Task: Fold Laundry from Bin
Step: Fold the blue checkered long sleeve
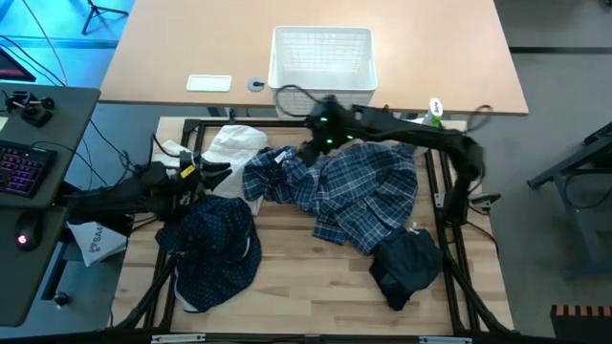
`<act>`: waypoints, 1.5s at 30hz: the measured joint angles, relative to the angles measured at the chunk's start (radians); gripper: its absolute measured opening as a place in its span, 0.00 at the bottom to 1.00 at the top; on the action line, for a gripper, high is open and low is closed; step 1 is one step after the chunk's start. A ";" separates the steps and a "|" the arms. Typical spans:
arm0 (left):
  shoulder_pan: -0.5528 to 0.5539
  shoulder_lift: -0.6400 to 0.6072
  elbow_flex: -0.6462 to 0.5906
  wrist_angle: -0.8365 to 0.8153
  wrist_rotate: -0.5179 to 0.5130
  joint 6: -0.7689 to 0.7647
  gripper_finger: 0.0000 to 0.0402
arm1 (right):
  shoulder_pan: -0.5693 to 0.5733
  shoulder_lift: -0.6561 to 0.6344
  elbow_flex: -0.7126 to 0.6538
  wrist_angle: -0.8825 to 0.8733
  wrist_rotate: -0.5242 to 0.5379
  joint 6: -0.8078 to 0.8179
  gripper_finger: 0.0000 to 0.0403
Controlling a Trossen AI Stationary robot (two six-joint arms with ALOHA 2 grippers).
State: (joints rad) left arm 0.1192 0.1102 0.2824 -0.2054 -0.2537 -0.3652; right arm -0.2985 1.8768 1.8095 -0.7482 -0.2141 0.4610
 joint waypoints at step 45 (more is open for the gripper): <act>0.056 0.938 1.134 -0.490 -0.099 0.650 0.42 | -0.024 -0.507 0.219 0.425 -0.198 -0.346 0.00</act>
State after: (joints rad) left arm 0.1749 1.0478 1.4163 -0.6956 -0.3523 0.2847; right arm -0.3229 1.3701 2.0285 -0.3236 -0.4119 0.1148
